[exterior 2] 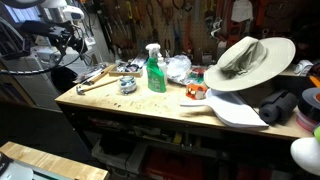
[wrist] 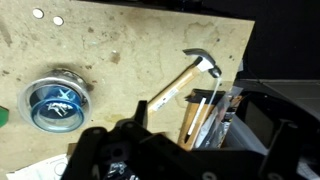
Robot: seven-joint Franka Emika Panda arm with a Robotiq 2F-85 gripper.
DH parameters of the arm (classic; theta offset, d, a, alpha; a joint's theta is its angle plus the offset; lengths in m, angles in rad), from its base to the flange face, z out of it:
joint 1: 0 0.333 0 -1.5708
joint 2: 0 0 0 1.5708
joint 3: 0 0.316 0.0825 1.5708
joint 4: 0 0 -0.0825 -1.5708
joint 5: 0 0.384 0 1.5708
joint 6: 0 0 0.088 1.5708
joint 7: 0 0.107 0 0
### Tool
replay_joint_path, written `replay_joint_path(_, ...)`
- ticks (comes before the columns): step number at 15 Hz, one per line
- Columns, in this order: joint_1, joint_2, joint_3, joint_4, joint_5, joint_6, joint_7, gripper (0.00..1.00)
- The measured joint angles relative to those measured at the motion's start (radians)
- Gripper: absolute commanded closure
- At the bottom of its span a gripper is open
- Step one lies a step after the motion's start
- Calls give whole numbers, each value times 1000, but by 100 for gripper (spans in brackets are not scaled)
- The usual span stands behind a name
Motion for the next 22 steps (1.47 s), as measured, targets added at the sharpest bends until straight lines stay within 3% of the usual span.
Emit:
replay_joint_path(7,-83,139,-46,-29,0,219,39,0)
replay_joint_path(10,-125,205,-51,-20,0,219,124,0)
replay_joint_path(18,-131,221,-43,-10,-1,220,138,0)
replay_joint_path(22,-155,285,-27,19,-28,235,288,0)
